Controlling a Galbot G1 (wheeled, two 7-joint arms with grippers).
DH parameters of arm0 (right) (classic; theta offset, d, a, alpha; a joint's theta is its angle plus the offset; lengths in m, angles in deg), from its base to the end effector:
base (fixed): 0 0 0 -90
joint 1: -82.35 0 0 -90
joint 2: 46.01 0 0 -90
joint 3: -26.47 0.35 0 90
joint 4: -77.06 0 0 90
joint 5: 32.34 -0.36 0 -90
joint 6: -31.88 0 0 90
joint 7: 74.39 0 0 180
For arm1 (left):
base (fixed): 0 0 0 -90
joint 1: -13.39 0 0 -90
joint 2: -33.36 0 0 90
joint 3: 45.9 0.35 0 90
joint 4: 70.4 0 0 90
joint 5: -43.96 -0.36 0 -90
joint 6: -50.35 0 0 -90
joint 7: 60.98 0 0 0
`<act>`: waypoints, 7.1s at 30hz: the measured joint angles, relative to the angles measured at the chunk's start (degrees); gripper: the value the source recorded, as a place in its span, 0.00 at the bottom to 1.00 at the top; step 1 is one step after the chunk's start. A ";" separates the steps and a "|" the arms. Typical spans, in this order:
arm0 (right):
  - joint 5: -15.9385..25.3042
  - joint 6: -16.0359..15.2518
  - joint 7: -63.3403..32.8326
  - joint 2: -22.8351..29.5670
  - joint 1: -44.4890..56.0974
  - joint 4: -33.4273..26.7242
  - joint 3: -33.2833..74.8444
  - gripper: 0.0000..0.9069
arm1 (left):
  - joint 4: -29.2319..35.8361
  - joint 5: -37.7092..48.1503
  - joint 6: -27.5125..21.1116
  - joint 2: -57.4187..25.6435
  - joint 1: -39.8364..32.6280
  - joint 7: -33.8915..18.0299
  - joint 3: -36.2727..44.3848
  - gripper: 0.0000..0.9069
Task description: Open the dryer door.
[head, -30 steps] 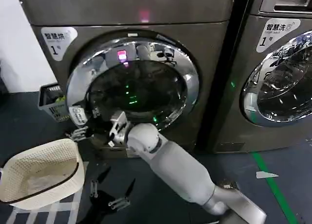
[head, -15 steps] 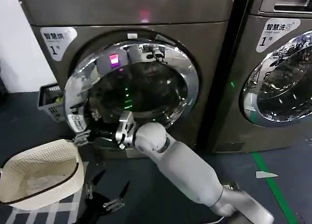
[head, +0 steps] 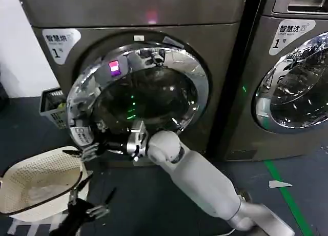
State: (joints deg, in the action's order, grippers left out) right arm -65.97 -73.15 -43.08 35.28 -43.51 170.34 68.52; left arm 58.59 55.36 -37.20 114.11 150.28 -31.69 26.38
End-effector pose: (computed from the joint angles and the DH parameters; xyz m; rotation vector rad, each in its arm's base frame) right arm 0.4095 0.2139 -0.1556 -2.0340 2.2753 0.0296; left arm 0.1032 0.1039 -0.2685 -0.5862 -2.9921 -0.1728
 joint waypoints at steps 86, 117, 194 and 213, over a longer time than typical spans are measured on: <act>-0.61 5.33 43.41 -16.16 12.18 6.20 13.02 1.00 | -7.70 17.36 -9.07 -16.33 -16.69 1.14 -18.73 1.00; 0.00 8.48 52.40 -25.47 20.85 7.92 26.78 1.00 | -5.30 15.82 -9.45 -20.89 -21.67 1.42 -3.64 1.00; -10.32 1.95 -16.48 -18.31 68.60 18.94 134.54 1.00 | -13.92 22.49 -9.29 -22.69 -54.78 4.14 55.16 1.00; -9.77 -2.11 -17.98 -17.18 72.79 19.25 144.14 1.00 | -25.70 26.38 -8.44 -11.28 -72.62 0.70 72.31 1.00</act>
State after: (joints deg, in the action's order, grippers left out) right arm -75.74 -75.27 -61.06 18.10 29.28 189.60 212.66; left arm 32.88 81.73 -45.64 102.83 77.67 -30.99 98.69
